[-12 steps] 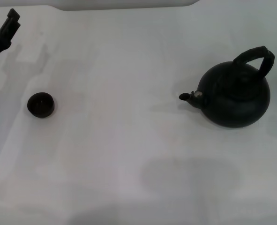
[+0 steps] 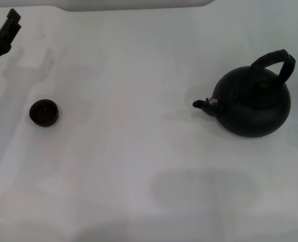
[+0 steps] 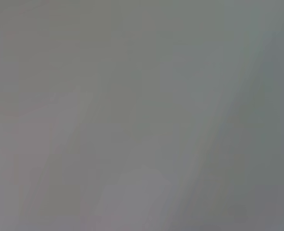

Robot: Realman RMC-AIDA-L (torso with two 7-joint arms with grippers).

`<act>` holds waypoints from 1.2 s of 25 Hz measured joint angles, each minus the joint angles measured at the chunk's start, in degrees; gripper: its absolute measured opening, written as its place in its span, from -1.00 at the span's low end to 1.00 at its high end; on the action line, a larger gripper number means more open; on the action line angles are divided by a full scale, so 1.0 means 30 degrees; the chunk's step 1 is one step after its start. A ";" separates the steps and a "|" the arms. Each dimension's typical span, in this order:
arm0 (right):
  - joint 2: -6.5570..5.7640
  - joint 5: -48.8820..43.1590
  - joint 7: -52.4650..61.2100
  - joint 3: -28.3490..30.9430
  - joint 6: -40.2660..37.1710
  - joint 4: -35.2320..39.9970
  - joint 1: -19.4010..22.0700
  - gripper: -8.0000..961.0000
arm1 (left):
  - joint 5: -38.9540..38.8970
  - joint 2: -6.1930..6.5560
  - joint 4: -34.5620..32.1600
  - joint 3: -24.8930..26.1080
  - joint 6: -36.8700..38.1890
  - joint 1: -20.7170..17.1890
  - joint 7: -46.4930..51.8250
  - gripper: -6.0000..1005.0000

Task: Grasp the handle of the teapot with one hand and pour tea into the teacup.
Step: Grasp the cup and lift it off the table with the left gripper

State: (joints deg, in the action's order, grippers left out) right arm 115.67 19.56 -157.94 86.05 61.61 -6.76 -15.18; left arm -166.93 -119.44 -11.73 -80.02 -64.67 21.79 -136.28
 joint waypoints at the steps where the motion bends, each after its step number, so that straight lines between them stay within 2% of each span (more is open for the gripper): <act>1: 0.0001 0.0002 0.0000 -0.0001 -0.0001 -0.0002 -0.0002 0.81 | 0.0232 0.0036 -0.0072 -0.0096 0.0026 0.0005 0.0128 0.60; 2: 0.0007 0.0020 0.0001 -0.0001 -0.0001 -0.0002 -0.0002 0.81 | 0.0232 0.0036 -0.0072 -0.0096 0.0026 0.0005 0.0128 0.60; 5: 0.0014 0.0058 0.0001 0.0000 -0.0001 -0.0007 -0.0031 0.81 | 0.1887 0.0537 -0.0474 -0.0378 0.0701 0.0411 0.2495 0.60; 9: 0.0022 0.0070 0.0001 0.0000 -0.0001 -0.0032 -0.0074 0.81 | 0.5281 0.1550 -0.2180 -0.0412 0.1832 0.0780 0.6416 0.60; 13: 0.0027 0.0077 0.0001 -0.0001 0.0000 -0.0033 -0.0104 0.81 | 1.0264 0.2667 -0.4779 -0.0352 0.3662 0.1069 1.1726 0.60; 15: 0.0022 0.0078 0.0001 -0.0002 0.0001 -0.0034 -0.0109 0.81 | 1.3774 0.3317 -0.6430 -0.0306 0.4166 0.1342 1.5106 0.60; 19: 0.0014 0.0105 0.0001 -0.0002 -0.0007 -0.0003 -0.0107 0.81 | 1.8520 0.3924 -0.8772 -0.0030 0.4427 0.1629 1.9258 0.60; 21: 0.0010 0.0105 0.0001 -0.0001 -0.0012 0.0016 -0.0104 0.81 | 2.2419 0.4014 -1.0555 0.0717 0.4376 0.1697 2.1877 0.60; 24: 0.0005 0.0104 0.0001 0.0033 -0.0024 0.0004 -0.0099 0.81 | 2.8642 0.3750 -1.3453 0.2110 0.3890 0.1608 2.5817 0.60; 27: 0.0001 0.0104 0.0001 0.0056 -0.0030 -0.0041 -0.0104 0.81 | 3.4114 0.2916 -1.6128 0.3581 0.2228 0.1630 2.8302 0.60; 30: -0.0001 0.0103 0.0000 0.0014 -0.0031 -0.0065 -0.0143 0.81 | 3.6455 0.2228 -1.7124 0.5073 0.0215 0.2056 2.8993 0.59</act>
State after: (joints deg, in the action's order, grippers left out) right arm 115.66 19.86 -157.94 86.09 61.52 -6.96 -15.61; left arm -57.57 -112.76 -63.11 -64.80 -64.03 27.96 -49.30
